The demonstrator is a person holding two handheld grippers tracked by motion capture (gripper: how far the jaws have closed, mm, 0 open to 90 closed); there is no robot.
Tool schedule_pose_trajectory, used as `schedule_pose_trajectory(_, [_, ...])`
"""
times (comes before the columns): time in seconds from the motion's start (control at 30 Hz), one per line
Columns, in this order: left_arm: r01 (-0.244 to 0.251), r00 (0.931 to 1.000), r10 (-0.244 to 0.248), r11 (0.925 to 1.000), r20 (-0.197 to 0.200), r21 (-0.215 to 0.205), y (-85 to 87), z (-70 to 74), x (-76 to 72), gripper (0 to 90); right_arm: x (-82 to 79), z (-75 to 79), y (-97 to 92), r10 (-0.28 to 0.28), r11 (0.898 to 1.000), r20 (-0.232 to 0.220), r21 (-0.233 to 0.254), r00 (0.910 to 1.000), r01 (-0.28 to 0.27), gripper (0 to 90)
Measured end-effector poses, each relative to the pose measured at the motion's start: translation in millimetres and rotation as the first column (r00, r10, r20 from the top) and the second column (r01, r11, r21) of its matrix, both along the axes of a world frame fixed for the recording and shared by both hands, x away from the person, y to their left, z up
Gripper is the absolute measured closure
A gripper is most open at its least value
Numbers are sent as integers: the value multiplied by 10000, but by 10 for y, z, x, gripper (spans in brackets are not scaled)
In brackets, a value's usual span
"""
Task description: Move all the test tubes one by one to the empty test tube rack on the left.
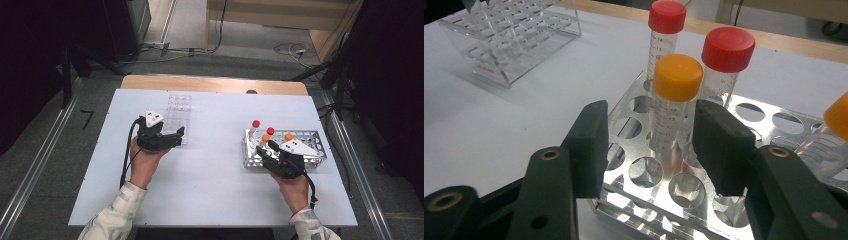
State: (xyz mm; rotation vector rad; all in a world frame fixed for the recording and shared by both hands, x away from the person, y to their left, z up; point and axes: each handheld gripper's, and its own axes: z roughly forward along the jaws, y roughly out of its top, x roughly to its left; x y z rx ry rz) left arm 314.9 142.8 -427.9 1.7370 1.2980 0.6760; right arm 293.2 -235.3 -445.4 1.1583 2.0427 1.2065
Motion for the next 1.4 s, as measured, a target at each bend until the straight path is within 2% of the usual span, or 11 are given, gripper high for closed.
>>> schedule_pose_trajectory(0.23, [18,10000,-18,10000,-7,-1,-3,-3,0,175,46,-50,2,-108,9999,-136,-49,9998,108,589])
schedule_pose_trajectory(0.6, [-11,10000,11,10000,9,-9,-10,-7,0,175,104,-102,8,-158,9999,-201,-3,9997,158,667])
schedule_pose_trajectory(0.97, [26,10000,-26,10000,-15,49,-20,-11,-4,176,142,-124,14,-298,9995,-259,97,9992,301,708])
schedule_pose_trajectory(1.4, [60,10000,-60,10000,-6,15,-23,-6,-10,176,107,-67,-1,-267,9995,-37,159,9996,268,722])
